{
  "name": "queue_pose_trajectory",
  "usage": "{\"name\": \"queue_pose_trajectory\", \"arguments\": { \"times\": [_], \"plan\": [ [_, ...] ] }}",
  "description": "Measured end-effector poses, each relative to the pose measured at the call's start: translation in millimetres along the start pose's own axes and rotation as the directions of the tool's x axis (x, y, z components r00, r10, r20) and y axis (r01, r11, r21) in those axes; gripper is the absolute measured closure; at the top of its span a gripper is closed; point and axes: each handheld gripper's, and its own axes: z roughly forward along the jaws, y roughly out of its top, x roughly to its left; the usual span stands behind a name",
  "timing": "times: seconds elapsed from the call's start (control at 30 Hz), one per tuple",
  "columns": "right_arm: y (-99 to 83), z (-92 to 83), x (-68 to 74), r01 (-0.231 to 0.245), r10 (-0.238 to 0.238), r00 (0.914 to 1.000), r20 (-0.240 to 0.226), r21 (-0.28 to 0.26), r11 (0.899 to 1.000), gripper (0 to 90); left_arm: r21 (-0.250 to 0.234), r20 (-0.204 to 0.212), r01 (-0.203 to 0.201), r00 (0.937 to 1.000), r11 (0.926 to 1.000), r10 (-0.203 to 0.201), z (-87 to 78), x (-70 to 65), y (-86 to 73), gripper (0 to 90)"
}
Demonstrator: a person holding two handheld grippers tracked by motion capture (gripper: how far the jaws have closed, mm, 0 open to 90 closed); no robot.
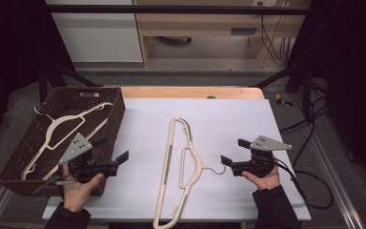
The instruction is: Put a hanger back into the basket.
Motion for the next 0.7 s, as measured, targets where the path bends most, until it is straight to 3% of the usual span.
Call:
{"name": "queue_pose_trajectory", "arguments": {
  "times": [0.27, 0.33, 0.53, 0.7],
  "plan": [
    [-6.3, 13.5, 4.1, 0.016, -0.015, 0.9997, -0.017, 0.034, 0.999, 12.8, 0.069, 0.043, -0.032, 0.9987, 0.9971, 0.029, 24.2, -18.3, -22.1, 6.6],
    [-8.8, 18.0, 5.9, 0.017, -0.017, 0.9997, -0.017, 0.054, 0.998, 14.0, 0.093, 0.073, -0.028, 0.9971, 0.9953, 0.021, 32.8, -20.3, -29.2, 6.9],
    [-19.9, 33.7, 7.8, 0.025, -0.022, 0.9992, -0.032, 0.105, 0.994, 23.3, 0.144, 0.073, -0.033, 0.9970, 0.9890, 0.023, 42.6, -20.8, -39.9, 6.4],
    [-28.0, 43.1, 6.6, 0.007, -0.002, 0.9992, -0.039, 0.133, 0.991, 27.8, 0.147, 0.074, -0.019, 0.9972, 0.9890, 0.009, 42.8, -19.3, -42.9, 6.6]
  ]
}}
